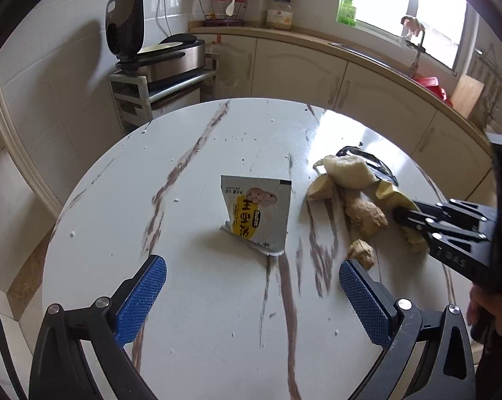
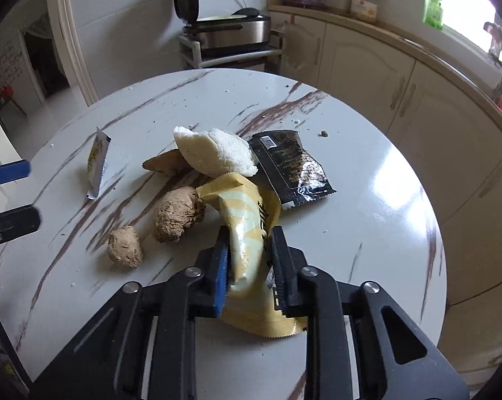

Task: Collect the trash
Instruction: 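Grasp the white snack packet with the left tool while the right tool grasps the yellow bread wrapper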

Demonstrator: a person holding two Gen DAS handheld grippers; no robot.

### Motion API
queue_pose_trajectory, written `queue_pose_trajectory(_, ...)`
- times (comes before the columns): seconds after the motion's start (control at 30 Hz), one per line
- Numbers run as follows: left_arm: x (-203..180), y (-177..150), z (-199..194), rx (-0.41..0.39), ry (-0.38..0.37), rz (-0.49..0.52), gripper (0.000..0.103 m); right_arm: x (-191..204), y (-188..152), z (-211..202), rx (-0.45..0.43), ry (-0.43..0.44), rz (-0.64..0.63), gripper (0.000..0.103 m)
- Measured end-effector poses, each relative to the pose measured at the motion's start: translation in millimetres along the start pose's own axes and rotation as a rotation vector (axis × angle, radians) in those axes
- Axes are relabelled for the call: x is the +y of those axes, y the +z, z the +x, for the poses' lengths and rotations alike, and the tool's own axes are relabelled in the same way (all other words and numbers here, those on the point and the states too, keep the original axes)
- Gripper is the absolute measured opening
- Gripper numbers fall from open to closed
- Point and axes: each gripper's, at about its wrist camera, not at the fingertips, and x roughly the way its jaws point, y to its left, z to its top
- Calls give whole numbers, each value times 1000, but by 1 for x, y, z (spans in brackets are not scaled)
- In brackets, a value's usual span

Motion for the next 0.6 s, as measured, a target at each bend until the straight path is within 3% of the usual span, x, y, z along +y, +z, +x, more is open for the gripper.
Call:
queue_pose_trajectory(0.13, 3, 20, 33, 33, 66, -2, 102, -15, -9, -5, -14, 45, 37, 18)
queue_pose_trajectory(0.3, 2, 34, 55, 64, 79, 8, 96, -27, -13, -8, -35, 98, 82, 18)
queue_pose_trajectory(0.33, 2, 36, 59, 75, 77, 16, 92, -27, -13, -7, -36, 101, 81, 18)
queue_pose_trajectory(0.37, 0, 37, 64, 90, 75, 18, 79, -27, -14, -7, -39, 102, 81, 18)
queue_pose_trajectory(0.4, 1, 37, 69, 111, 71, 14, 72, -27, -14, -7, -38, 105, 83, 18)
queue_pose_trajectory(0.5, -1, 40, 72, 103, 73, 18, 67, -27, -15, -7, -47, 116, 92, 18)
queue_pose_trajectory(0.57, 0, 40, 69, 82, 62, 21, 39, -25, -17, -10, -59, 122, 98, 18)
queue_pose_trajectory(0.6, -1, 38, 68, 81, 55, 25, 36, -25, -18, -11, -58, 125, 99, 18)
